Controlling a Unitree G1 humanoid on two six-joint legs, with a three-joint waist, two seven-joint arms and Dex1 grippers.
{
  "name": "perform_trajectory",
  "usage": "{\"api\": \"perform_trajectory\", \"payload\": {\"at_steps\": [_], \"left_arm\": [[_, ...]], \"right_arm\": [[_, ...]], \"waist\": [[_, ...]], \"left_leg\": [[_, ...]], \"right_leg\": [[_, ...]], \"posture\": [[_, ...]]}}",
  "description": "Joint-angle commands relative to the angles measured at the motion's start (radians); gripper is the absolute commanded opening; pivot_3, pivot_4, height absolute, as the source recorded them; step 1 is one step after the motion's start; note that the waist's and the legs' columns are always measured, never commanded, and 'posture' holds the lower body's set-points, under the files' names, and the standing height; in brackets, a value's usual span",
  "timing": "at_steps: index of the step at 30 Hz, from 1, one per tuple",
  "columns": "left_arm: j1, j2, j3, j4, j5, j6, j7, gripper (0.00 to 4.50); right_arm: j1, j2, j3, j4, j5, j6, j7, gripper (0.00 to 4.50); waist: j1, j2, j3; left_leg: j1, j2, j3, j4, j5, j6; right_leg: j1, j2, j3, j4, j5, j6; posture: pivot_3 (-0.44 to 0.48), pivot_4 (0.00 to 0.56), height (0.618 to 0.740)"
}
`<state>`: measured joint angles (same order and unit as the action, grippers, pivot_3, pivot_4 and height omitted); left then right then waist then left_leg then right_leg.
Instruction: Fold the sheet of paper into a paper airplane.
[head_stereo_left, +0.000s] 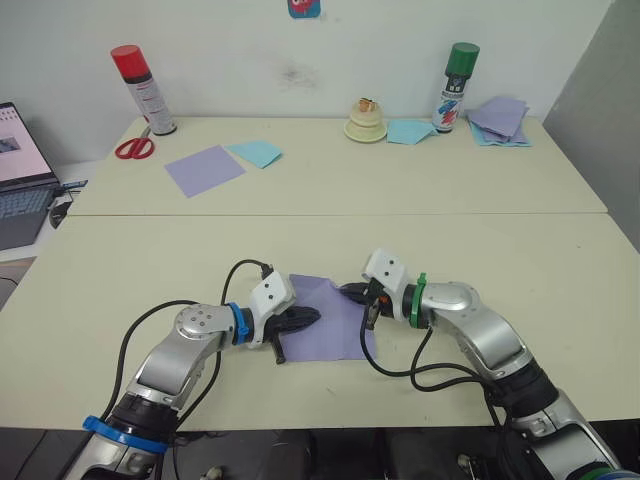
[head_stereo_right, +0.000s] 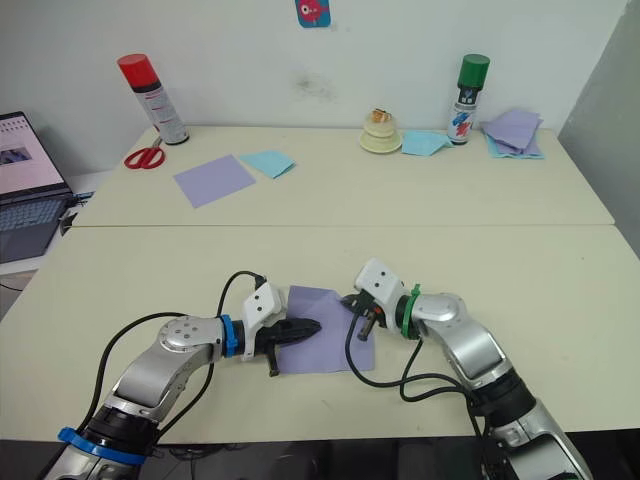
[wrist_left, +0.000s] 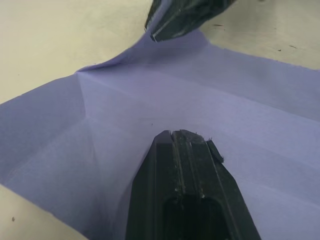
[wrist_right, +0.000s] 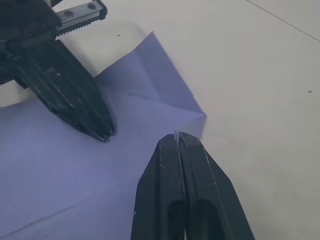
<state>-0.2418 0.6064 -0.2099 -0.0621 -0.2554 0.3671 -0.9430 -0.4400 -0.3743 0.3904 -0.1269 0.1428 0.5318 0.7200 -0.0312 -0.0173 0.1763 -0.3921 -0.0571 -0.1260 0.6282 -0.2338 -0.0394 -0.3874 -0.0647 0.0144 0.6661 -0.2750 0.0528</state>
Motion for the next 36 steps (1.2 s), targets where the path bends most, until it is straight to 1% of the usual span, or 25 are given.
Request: {"api": "perform_trajectory", "payload": {"at_steps": [1, 4, 10, 13, 16, 18, 21, 29, 32, 36], "left_arm": [[0.009, 0.015, -0.013, 0.039, 0.035, 0.015, -0.004, 0.0], [0.0, 0.013, -0.012, 0.048, 0.039, 0.012, -0.004, 0.0], [-0.008, 0.014, -0.01, 0.053, 0.037, 0.009, -0.01, 0.0], [-0.024, 0.002, 0.009, 0.051, 0.015, 0.026, -0.007, 0.0], [-0.071, -0.021, 0.062, 0.065, -0.042, 0.068, 0.0, 0.0], [-0.093, -0.029, 0.078, 0.076, -0.056, 0.081, 0.001, 0.0], [-0.161, -0.052, 0.097, 0.108, -0.076, 0.102, -0.004, 0.0], [-0.262, -0.13, 0.029, 0.161, -0.025, 0.078, -0.014, 0.0], [-0.29, -0.135, -0.031, 0.195, 0.033, 0.047, -0.033, 0.0], [-0.309, -0.14, -0.077, 0.243, 0.09, 0.015, -0.04, 0.0]], "right_arm": [[0.009, 0.014, 0.015, -0.028, -0.019, -0.024, -0.004, 0.01], [0.016, 0.03, 0.022, 0.001, -0.037, -0.033, -0.02, 0.01], [0.014, 0.04, 0.028, 0.029, -0.056, -0.039, -0.006, 0.01], [0.01, 0.047, 0.029, 0.044, -0.067, -0.05, -0.007, 0.01], [0.011, 0.04, 0.042, 0.06, -0.092, -0.078, -0.003, 0.01], [0.013, 0.04, 0.043, 0.066, -0.101, -0.088, 0.0, 0.01], [0.013, 0.042, 0.043, 0.07, -0.107, -0.09, 0.0, 0.01], [0.018, 0.048, 0.044, 0.064, -0.116, -0.068, -0.01, 0.01], [0.018, 0.054, 0.045, 0.06, -0.118, -0.057, -0.016, 0.01], [0.024, 0.06, 0.045, 0.049, -0.123, -0.046, -0.018, 0.01]], "waist": [[0.0, 0.0, 0.0], [0.0, 0.0, 0.0], [0.0, 0.0, 0.0], [0.0, 0.0, 0.0], [0.0, 0.0, 0.0], [-0.001, 0.0, 0.0], [0.0, 0.0, 0.0], [0.0, -0.001, 0.0], [0.0, -0.001, 0.0], [0.0, -0.001, 0.0]], "left_leg": [[0.0, 0.0, 0.0, 0.0, 0.0, 0.0], [0.0, 0.0, 0.0, 0.0, 0.0, 0.0], [0.0, 0.0, 0.0, 0.0, 0.0, 0.0], [0.0, 0.0, 0.0, 0.0, 0.0, 0.0], [0.0, 0.0, 0.0, 0.0, 0.0, 0.0], [0.0, 0.0, 0.0, 0.0, 0.0, 0.0], [0.0, 0.0, 0.0, 0.0, 0.0, 0.0], [-0.001, -0.001, -0.001, 0.001, 0.0, 0.0], [-0.001, -0.001, -0.001, 0.001, 0.0, 0.0], [-0.001, -0.001, -0.001, 0.001, 0.0, 0.0]], "right_leg": [[0.0, 0.0, 0.0, 0.0, 0.0, 0.0], [0.0, 0.0, 0.0, 0.0, 0.0, 0.0], [0.0, 0.0, 0.0, 0.0, 0.0, 0.0], [0.0, 0.0, 0.0, 0.0, 0.0, 0.0], [0.0, 0.0, 0.0, 0.0, 0.0, 0.0], [0.0, 0.0, -0.001, 0.0, 0.0, 0.0], [0.0, 0.0, -0.001, 0.0, 0.0, 0.0], [-0.001, 0.0, -0.001, 0.0, 0.0, 0.0], [-0.001, 0.0, -0.001, 0.0, 0.0, 0.0], [-0.001, 0.0, -0.001, 0.0, 0.0, 0.0]], "posture": [[0.0, 0.15, 0.74], [0.0, 0.15, 0.74], [0.0, 0.15, 0.74], [0.0, 0.15, 0.74], [0.0, 0.15, 0.74], [0.0, 0.15, 0.74], [0.0, 0.15, 0.74], [0.0, 0.15, 0.74], [0.0, 0.15, 0.74], [0.0, 0.15, 0.74]]}}
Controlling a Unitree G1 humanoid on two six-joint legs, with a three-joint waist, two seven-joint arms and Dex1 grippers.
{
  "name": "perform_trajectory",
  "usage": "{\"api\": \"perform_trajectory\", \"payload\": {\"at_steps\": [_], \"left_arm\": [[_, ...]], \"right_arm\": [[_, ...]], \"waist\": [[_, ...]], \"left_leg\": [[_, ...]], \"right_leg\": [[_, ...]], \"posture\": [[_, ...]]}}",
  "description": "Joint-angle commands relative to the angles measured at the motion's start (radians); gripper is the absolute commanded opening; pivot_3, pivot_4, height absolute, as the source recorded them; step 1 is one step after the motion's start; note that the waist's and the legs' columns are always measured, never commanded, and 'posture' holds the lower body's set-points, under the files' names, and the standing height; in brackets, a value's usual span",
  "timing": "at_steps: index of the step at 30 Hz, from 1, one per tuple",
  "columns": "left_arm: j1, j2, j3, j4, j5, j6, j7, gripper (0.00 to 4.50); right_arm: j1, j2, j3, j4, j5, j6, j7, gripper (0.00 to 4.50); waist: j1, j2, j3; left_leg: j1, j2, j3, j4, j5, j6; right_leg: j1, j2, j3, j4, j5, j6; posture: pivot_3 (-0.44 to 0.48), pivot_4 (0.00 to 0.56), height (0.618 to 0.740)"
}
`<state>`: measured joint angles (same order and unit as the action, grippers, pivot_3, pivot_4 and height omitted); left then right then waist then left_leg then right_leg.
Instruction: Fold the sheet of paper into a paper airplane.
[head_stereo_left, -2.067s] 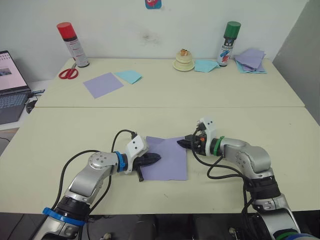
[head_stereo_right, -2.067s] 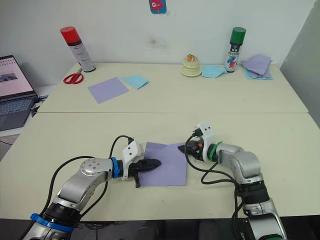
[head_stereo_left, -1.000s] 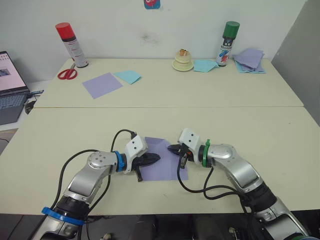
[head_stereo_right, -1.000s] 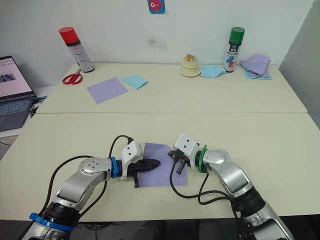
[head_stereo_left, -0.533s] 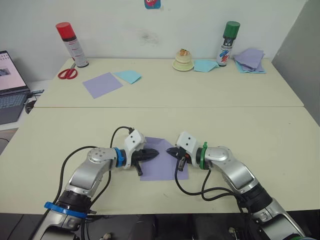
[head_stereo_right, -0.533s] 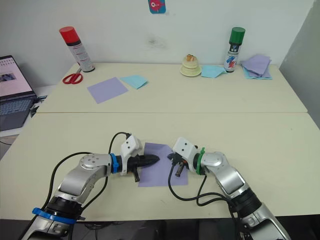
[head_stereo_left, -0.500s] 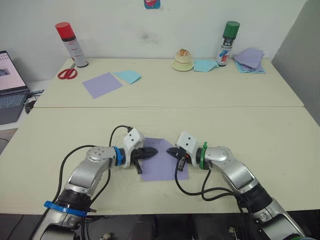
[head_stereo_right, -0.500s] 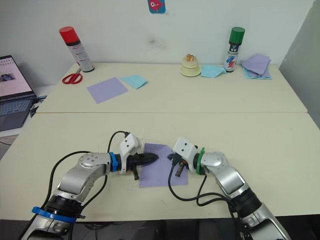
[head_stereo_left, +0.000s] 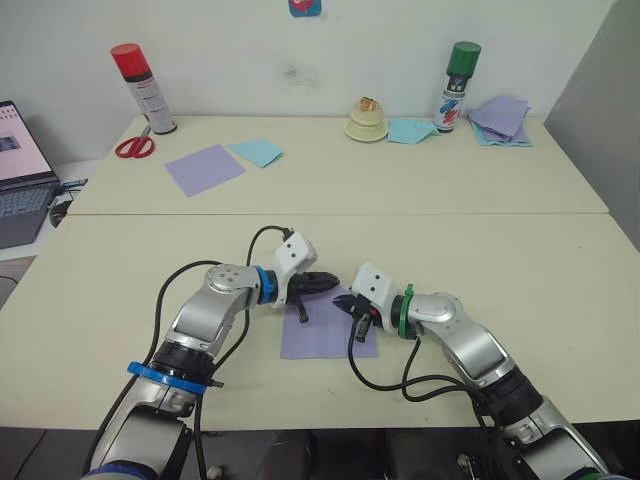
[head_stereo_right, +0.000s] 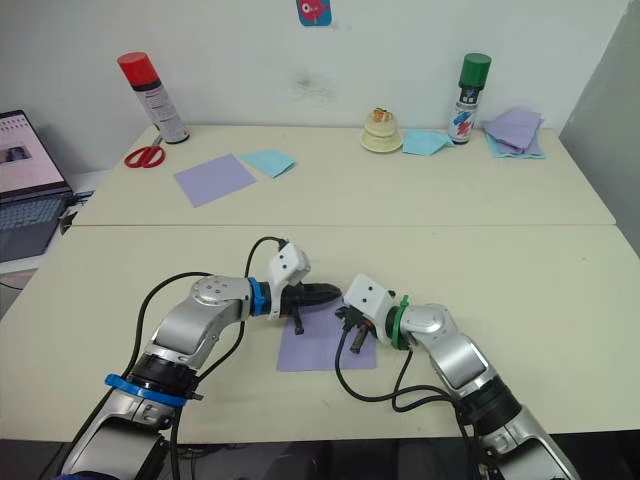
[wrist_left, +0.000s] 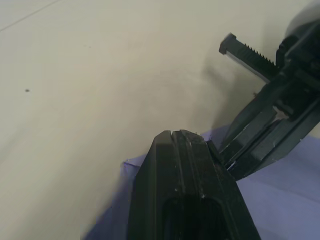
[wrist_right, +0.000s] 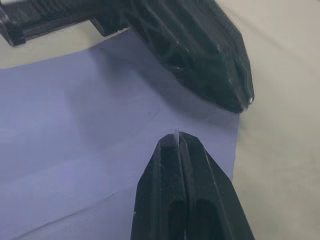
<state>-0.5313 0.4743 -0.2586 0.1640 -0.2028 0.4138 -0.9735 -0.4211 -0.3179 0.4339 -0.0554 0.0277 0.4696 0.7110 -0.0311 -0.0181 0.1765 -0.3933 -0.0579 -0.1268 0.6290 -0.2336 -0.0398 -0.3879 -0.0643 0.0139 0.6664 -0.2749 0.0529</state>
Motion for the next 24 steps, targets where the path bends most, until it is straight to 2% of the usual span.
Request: {"api": "perform_trajectory", "payload": {"at_steps": [1, 6, 9, 12, 17, 20, 23, 24], "left_arm": [[-0.023, -0.008, -0.039, 0.027, 0.049, -0.038, -0.014, 0.0], [-0.027, 0.007, -0.083, 0.055, 0.114, -0.081, -0.032, 0.0], [-0.022, 0.013, -0.09, 0.062, 0.136, -0.102, -0.038, 0.0], [-0.019, 0.012, -0.09, 0.064, 0.147, -0.109, -0.04, 0.0], [-0.013, 0.013, -0.083, 0.065, 0.157, -0.117, -0.046, 0.0], [-0.009, 0.015, -0.081, 0.064, 0.16, -0.12, -0.046, 0.0], [-0.005, 0.016, -0.079, 0.063, 0.161, -0.122, -0.046, 0.0], [-0.003, 0.017, -0.079, 0.063, 0.161, -0.123, -0.045, 0.0]], "right_arm": [[0.006, 0.005, 0.001, -0.025, -0.009, 0.018, -0.008, 0.01], [0.008, 0.01, -0.002, -0.032, -0.003, 0.034, 0.003, 0.01], [0.003, 0.016, -0.015, -0.041, 0.034, 0.078, 0.031, 0.57], [-0.003, 0.024, -0.041, -0.056, 0.098, 0.161, 0.063, 1.63], [-0.013, -0.011, -0.067, -0.102, 0.215, 0.29, 0.164, 1.63], [-0.023, -0.031, -0.115, -0.123, 0.282, 0.313, 0.204, 0.99], [-0.041, -0.036, -0.17, -0.107, 0.319, 0.295, 0.204, 0.03], [-0.048, -0.033, -0.187, -0.091, 0.32, 0.286, 0.194, 0.03]], "waist": [[0.0, 0.0, 0.0], [0.0, 0.0, 0.0], [0.0, 0.0, 0.0], [0.0, 0.0, 0.0], [-0.001, 0.0, 0.0], [-0.001, 0.0, 0.0], [-0.001, 0.0, 0.0], [-0.001, 0.0, 0.0]], "left_leg": [[0.0, 0.0, 0.0, 0.0, 0.0, 0.0], [0.0, 0.0, 0.0, 0.0, 0.0, 0.0], [0.0, 0.0, 0.0, 0.0, 0.0, 0.0], [0.0, 0.0, 0.0, 0.0, 0.0, 0.0], [0.0, 0.0, 0.0, 0.0, 0.0, 0.0], [0.0, 0.0, -0.001, 0.0, 0.0, 0.0], [0.0, 0.0, -0.001, 0.0, 0.0, 0.0], [0.0, 0.0, -0.001, 0.0, 0.0, 0.0]], "right_leg": [[0.0, 0.0, 0.0, 0.0, 0.0, 0.0], [0.0, 0.0, 0.0, 0.0, 0.0, 0.0], [0.0, 0.0, 0.0, 0.0, 0.0, 0.0], [0.0, 0.0, 0.0, 0.0, 0.0, 0.0], [0.0, 0.0, 0.0, 0.0, 0.0, 0.0], [0.0, 0.0, 0.0, 0.0, 0.0, 0.0], [0.0, 0.0, 0.0, 0.0, 0.0, 0.0], [0.0, 0.0, 0.0, 0.0, 0.0, 0.0]], "posture": [[0.0, 0.15, 0.74], [0.0, 0.15, 0.74], [0.0, 0.15, 0.74], [0.0, 0.15, 0.74], [0.0, 0.15, 0.74], [0.0, 0.15, 0.74], [0.0, 0.15, 0.74], [0.0, 0.15, 0.74]]}}
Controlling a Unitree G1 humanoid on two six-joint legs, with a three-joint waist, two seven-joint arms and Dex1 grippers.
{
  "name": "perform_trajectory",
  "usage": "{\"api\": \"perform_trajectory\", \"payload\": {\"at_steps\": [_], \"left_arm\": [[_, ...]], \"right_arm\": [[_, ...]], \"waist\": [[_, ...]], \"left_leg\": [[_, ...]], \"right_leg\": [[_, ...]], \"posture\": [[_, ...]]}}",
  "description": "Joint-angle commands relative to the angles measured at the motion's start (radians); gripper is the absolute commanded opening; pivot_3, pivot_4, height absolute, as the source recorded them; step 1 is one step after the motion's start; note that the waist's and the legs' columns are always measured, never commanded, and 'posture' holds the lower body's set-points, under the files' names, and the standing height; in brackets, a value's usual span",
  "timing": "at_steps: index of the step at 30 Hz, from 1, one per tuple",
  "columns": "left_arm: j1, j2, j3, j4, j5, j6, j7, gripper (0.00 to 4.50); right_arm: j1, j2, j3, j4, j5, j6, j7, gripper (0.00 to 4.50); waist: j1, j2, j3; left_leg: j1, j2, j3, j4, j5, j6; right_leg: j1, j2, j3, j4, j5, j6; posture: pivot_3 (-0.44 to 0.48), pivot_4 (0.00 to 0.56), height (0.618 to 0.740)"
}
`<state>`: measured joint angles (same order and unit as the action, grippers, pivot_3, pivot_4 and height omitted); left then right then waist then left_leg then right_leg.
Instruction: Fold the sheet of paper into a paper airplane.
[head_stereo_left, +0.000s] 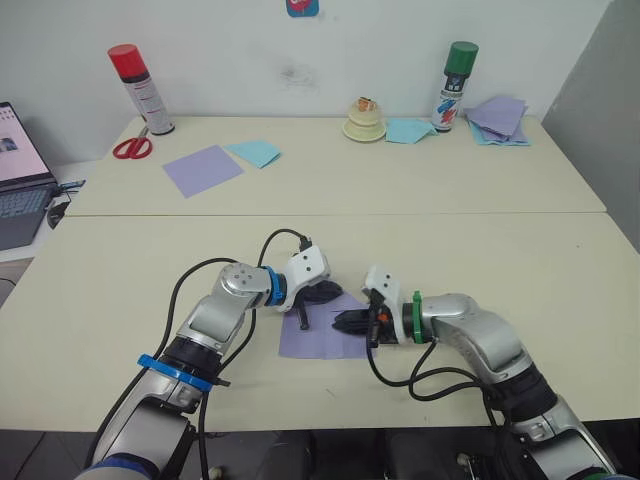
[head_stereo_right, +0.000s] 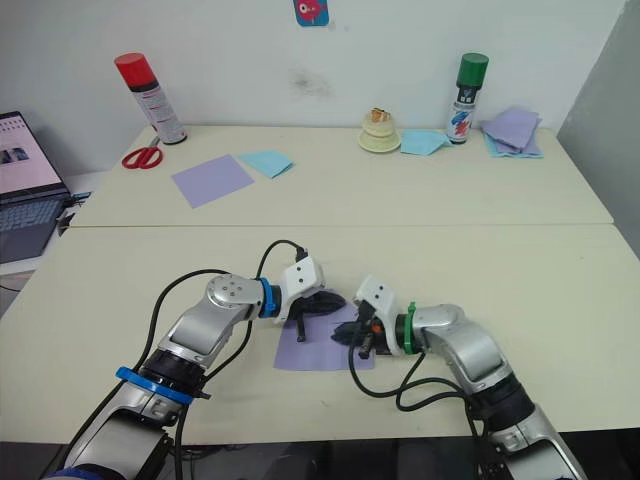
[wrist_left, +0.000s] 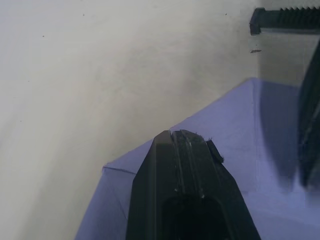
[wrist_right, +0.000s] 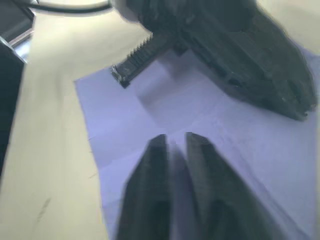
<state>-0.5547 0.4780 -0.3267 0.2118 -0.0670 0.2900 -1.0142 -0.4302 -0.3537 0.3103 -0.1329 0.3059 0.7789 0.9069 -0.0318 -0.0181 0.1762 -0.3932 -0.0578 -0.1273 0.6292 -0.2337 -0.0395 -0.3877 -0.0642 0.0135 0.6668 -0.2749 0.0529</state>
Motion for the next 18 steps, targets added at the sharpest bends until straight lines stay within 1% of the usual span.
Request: {"api": "perform_trajectory", "payload": {"at_steps": [1, 4, 7, 9, 12, 18], "left_arm": [[0.023, 0.014, -0.01, 0.014, 0.025, -0.001, -0.004, 0.0], [0.028, 0.015, -0.01, 0.013, 0.026, -0.005, -0.002, 0.0], [0.03, 0.016, -0.009, 0.014, 0.026, -0.007, -0.002, 0.0], [0.029, 0.016, -0.01, 0.015, 0.027, -0.009, -0.003, 0.0], [0.023, 0.015, -0.009, 0.022, 0.028, -0.013, -0.003, 0.0], [0.024, 0.013, -0.009, 0.026, 0.028, -0.016, 0.0, 0.0]], "right_arm": [[-0.047, 0.007, -0.076, 0.004, 0.038, -0.034, -0.014, 0.03], [-0.066, 0.031, -0.086, 0.072, 0.002, -0.072, -0.074, 0.03], [-0.074, 0.042, -0.053, 0.147, -0.061, -0.111, -0.128, 0.03], [-0.074, 0.039, -0.034, 0.17, -0.087, -0.124, -0.135, 0.03], [-0.051, 0.011, -0.016, 0.158, -0.098, -0.123, -0.115, 0.03], [0.018, -0.068, -0.032, 0.105, -0.089, -0.102, -0.096, 0.03]], "waist": [[-0.001, 0.0, 0.0], [-0.001, 0.0, 0.0], [-0.001, 0.0, 0.0], [-0.001, 0.0, 0.0], [-0.001, 0.0, 0.0], [0.0, 0.0, -0.002]], "left_leg": [[0.0, 0.0, 0.0, 0.0, 0.0, 0.0], [0.0, 0.0, 0.0, 0.0, 0.0, 0.0], [0.0, 0.0, 0.0, 0.0, 0.0, 0.0], [0.0, 0.0, 0.001, 0.0, 0.0, 0.0], [0.0, 0.0, 0.001, 0.0, 0.0, 0.0], [0.0, 0.0, 0.0, 0.0, 0.0, 0.0]], "right_leg": [[0.0, 0.0, 0.0, 0.0, 0.0, 0.0], [0.0, 0.0, 0.0, 0.0, 0.0, 0.0], [0.0, 0.0, 0.0, 0.0, 0.0, 0.0], [0.0, 0.0, 0.001, 0.0, 0.0, 0.0], [0.0, 0.0, 0.001, 0.0, 0.0, 0.0], [0.0, 0.0, 0.001, 0.0, 0.0, 0.0]], "posture": [[0.0, 0.15, 0.74], [0.0, 0.15, 0.74], [0.0, 0.15, 0.74], [0.0, 0.15, 0.74], [0.0, 0.15, 0.74], [0.0, 0.15, 0.74]]}}
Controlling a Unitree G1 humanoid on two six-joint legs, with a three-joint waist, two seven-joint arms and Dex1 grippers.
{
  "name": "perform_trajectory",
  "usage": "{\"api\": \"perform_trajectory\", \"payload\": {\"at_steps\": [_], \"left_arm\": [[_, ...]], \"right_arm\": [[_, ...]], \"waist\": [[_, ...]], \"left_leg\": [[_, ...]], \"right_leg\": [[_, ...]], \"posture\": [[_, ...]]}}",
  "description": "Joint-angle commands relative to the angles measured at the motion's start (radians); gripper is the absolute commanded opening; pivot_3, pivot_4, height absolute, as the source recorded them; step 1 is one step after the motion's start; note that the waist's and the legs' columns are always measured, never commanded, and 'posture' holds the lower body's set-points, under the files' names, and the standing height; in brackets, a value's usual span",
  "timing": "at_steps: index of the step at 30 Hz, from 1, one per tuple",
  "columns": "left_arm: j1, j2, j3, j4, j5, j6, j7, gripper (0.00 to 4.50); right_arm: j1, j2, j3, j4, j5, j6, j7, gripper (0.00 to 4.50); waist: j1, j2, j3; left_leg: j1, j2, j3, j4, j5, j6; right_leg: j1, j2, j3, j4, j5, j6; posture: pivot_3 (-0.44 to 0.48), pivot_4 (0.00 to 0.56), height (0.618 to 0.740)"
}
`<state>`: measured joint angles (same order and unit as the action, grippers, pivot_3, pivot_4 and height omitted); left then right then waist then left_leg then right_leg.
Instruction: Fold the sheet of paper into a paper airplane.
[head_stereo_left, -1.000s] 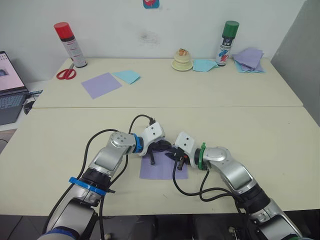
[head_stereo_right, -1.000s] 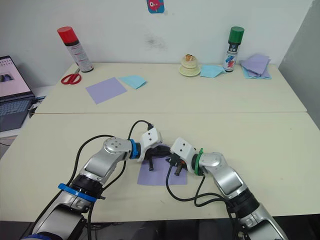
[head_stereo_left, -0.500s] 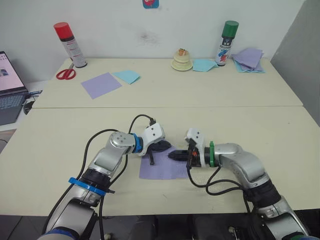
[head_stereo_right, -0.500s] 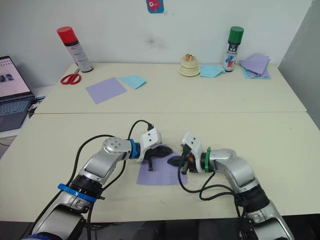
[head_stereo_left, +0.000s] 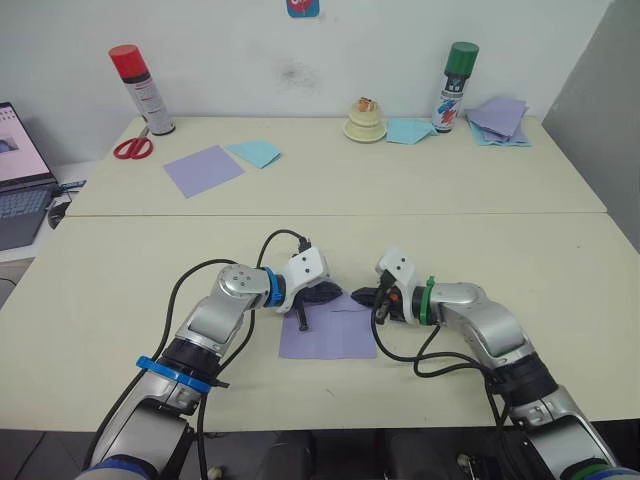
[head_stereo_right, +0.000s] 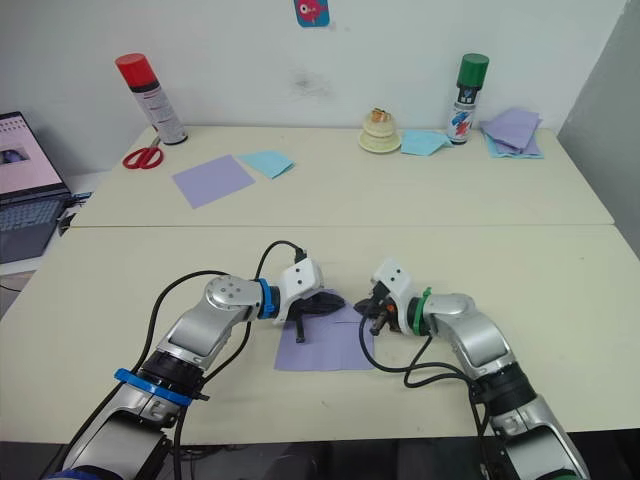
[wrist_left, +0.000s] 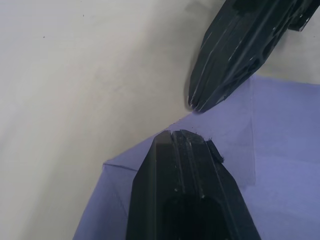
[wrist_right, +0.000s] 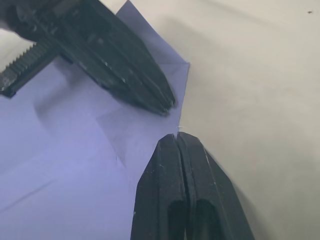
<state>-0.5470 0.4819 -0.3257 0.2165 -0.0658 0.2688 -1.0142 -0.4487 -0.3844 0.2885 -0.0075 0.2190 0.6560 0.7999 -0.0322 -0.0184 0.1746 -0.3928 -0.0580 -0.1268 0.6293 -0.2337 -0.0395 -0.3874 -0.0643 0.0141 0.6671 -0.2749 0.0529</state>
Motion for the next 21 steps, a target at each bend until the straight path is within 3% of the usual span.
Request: {"api": "perform_trajectory", "payload": {"at_steps": [1, 5, 14, 21], "left_arm": [[0.017, 0.01, -0.01, 0.02, 0.027, 0.006, 0.0, 0.0], [0.022, 0.013, -0.007, 0.021, 0.026, 0.005, 0.001, 0.0], [0.017, 0.011, -0.007, 0.015, 0.027, 0.015, -0.001, 0.0], [0.016, 0.008, -0.013, 0.012, 0.029, 0.018, -0.005, 0.0]], "right_arm": [[0.053, -0.057, -0.012, -0.039, 0.0, 0.017, 0.021, 0.03], [0.108, -0.102, -0.021, -0.109, 0.013, -0.021, 0.053, 0.03], [0.065, 0.008, -0.112, -0.09, 0.073, -0.061, -0.005, 0.03], [0.029, 0.05, -0.012, -0.041, 0.0, -0.057, -0.022, 0.03]], "waist": [[0.0, 0.0, -0.001], [0.001, 0.0, -0.003], [0.0, 0.0, -0.004], [0.0, 0.0, -0.004]], "left_leg": [[0.0, 0.0, 0.0, 0.0, 0.0, 0.0], [0.0, 0.0, 0.0, 0.0, 0.0, 0.0], [0.0, 0.0, 0.0, 0.0, 0.0, 0.0], [0.0, 0.0, 0.0, 0.0, 0.0, 0.0]], "right_leg": [[0.0, 0.0, 0.0, 0.0, 0.0, 0.0], [0.001, 0.0, 0.0, -0.001, 0.0, 0.0], [0.001, 0.0, 0.0, 0.0, 0.0, 0.0], [0.0, 0.0, 0.0, 0.0, 0.0, 0.0]], "posture": [[0.0, 0.15, 0.74], [0.0, 0.15, 0.74], [0.0, 0.15, 0.74], [0.0, 0.15, 0.74]]}}
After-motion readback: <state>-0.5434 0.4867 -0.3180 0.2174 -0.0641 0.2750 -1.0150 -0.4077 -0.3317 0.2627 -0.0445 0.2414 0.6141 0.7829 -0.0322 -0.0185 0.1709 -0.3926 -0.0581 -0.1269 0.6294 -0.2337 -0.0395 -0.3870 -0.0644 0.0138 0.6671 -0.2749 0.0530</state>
